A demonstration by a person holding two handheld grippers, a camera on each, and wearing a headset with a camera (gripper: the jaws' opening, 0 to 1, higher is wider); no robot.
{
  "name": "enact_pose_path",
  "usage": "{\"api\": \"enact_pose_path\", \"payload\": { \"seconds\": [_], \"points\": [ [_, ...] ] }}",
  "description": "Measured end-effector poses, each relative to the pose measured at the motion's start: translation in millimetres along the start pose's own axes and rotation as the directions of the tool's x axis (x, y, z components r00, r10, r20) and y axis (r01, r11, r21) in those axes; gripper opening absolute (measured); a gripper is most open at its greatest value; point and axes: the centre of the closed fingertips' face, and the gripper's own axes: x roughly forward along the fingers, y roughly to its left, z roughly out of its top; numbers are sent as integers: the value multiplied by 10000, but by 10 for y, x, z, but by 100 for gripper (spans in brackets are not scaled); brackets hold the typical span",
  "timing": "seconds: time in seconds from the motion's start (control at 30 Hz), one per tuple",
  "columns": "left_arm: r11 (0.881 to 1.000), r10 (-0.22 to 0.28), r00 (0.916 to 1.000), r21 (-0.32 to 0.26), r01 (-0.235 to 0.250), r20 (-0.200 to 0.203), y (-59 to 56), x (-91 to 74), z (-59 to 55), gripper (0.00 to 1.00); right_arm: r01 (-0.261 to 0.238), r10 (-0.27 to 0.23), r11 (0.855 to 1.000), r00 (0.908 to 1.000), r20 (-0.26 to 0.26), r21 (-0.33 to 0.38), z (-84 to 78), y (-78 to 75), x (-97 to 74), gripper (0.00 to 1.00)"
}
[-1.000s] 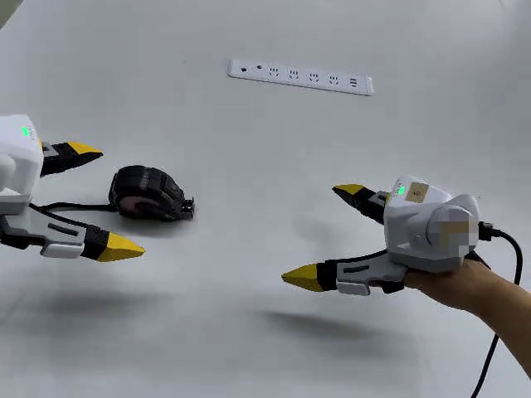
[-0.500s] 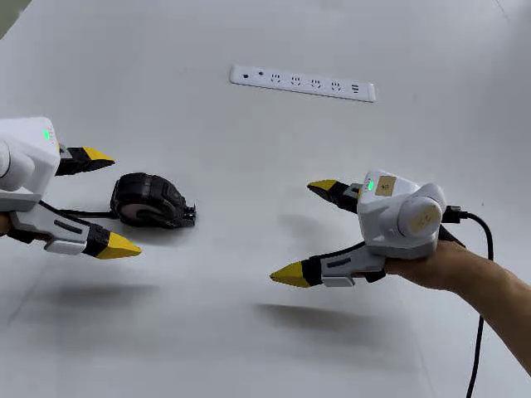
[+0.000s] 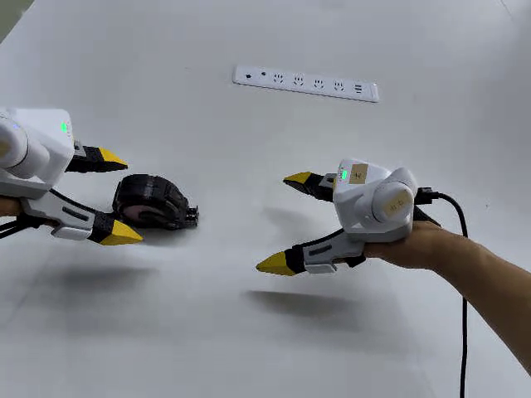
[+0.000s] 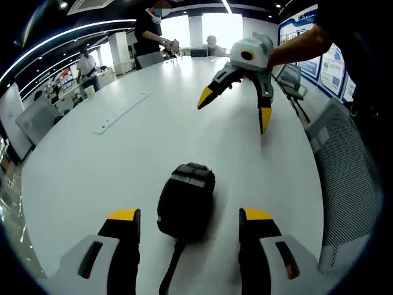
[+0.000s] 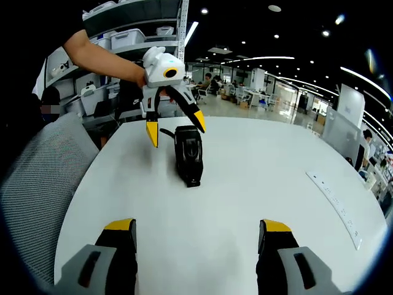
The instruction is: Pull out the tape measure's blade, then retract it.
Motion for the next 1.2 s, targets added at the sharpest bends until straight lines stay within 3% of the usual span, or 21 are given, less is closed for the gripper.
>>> {"api": "enact_pose_path", "payload": {
  "seconds": [0.4, 0.73, 1.2],
  "points": [
    [9981, -371, 9984, 466, 391, -424, -10, 86, 2, 52, -635, 638, 9957, 9980, 18, -672, 96, 14, 196, 68],
    [9968, -501, 9955, 585, 549, -806, 10, 128, -60, 45, -1051, 1050, 9888, 9945, -65, -1059, 150, 43, 367, 59],
    [9925, -750, 9913, 880, 846, -1081, 18, 184, -76, 34, -1496, 1479, 9774, 9888, -221, -1491, 228, 64, 604, 43]
  ]
}}
